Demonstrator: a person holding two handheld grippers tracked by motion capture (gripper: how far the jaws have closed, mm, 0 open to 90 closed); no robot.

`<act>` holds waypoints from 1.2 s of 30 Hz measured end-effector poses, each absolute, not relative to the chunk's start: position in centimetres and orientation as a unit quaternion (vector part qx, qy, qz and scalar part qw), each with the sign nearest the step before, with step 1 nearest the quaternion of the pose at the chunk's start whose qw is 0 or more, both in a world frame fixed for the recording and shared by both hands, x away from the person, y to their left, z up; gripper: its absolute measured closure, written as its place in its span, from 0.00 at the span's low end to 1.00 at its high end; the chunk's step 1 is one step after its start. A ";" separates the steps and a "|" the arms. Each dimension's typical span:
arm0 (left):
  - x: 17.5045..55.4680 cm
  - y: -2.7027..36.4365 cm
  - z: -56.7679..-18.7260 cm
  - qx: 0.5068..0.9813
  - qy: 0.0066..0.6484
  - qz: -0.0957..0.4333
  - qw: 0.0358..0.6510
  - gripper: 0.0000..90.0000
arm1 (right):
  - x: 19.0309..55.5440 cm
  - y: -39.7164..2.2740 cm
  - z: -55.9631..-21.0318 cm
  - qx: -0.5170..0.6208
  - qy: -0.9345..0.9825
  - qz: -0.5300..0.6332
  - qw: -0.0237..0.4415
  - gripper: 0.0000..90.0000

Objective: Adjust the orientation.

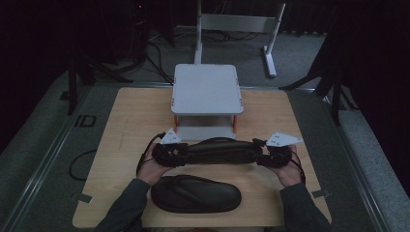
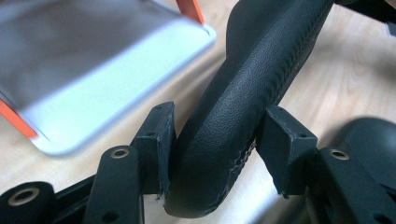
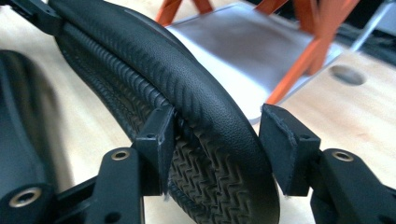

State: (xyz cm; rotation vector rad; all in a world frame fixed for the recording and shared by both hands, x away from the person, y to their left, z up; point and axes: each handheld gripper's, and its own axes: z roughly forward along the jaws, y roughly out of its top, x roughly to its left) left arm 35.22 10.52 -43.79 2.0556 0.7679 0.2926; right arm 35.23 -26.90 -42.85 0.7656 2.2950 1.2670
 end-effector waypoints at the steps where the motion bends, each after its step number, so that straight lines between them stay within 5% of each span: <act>1: 35.3 10.3 -43.7 0.829 0.311 0.123 0.449 0.53 | 35.5 -27.0 -42.7 0.274 0.821 0.454 0.211 0.51; 10: 35.9 8.7 -44.8 0.836 0.305 0.121 0.439 0.53 | 36.3 -27.5 -43.9 0.297 0.824 0.416 0.247 0.47; 20: 34.4 8.6 -44.9 0.824 0.284 0.064 0.486 0.52 | 33.7 -28.2 -42.6 0.306 0.808 0.457 0.209 0.35; 36: 32.6 7.4 -43.5 0.832 0.251 0.066 0.490 0.51 | 32.7 -26.2 -42.2 0.327 0.802 0.466 0.179 0.39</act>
